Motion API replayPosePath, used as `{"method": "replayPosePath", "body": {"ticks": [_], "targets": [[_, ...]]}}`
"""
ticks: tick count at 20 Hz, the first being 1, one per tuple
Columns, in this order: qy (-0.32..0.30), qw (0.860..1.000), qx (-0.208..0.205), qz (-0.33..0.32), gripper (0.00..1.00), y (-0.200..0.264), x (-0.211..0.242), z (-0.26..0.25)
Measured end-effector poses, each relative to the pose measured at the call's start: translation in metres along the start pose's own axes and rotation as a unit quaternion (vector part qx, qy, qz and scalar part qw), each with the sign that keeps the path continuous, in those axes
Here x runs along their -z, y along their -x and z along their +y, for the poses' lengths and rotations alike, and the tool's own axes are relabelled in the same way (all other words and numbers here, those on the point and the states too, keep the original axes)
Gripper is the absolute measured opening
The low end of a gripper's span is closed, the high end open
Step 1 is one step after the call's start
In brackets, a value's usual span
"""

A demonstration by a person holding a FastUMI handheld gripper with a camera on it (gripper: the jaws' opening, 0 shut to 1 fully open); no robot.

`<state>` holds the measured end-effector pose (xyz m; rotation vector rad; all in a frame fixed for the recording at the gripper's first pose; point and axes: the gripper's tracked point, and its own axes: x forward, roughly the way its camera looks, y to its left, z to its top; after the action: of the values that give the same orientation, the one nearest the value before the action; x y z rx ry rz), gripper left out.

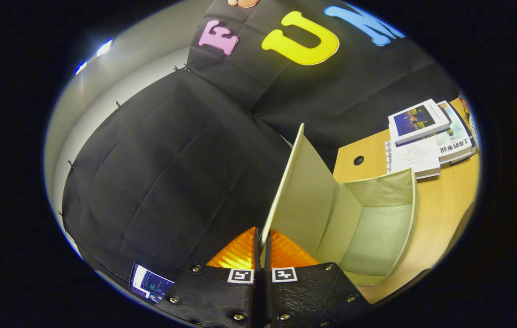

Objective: Open the storage box then place both shoes into the box .Put the left shoe in first, then the right shoe, with the right side of both shoes facing outward in a uniform manner.

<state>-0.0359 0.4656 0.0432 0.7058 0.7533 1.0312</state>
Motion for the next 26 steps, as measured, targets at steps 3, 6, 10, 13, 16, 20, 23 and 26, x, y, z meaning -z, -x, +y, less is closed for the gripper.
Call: {"method": "replayPosePath", "body": {"ticks": [3, 6, 10, 13, 16, 20, 23, 26], "targets": [[0.017, 1.0, 0.0, 0.004, 0.0, -0.019, 0.003, 0.018], [0.044, 0.999, 0.002, 0.016, 0.03, -0.042, 0.012, 0.029], [0.072, 0.996, -0.004, 0.045, 0.03, -0.072, 0.036, 0.049], [0.095, 0.993, -0.007, 0.063, 0.07, -0.087, 0.05, 0.058], [0.133, 0.99, -0.021, 0.049, 0.48, -0.099, 0.048, 0.064], [0.194, 0.981, -0.003, 0.017, 0.96, -0.093, 0.031, 0.055], [0.219, 0.975, 0.026, -0.001, 0.97, -0.075, 0.02, 0.038], [0.234, 0.97, 0.058, -0.021, 0.97, -0.049, 0.003, 0.015]]}}
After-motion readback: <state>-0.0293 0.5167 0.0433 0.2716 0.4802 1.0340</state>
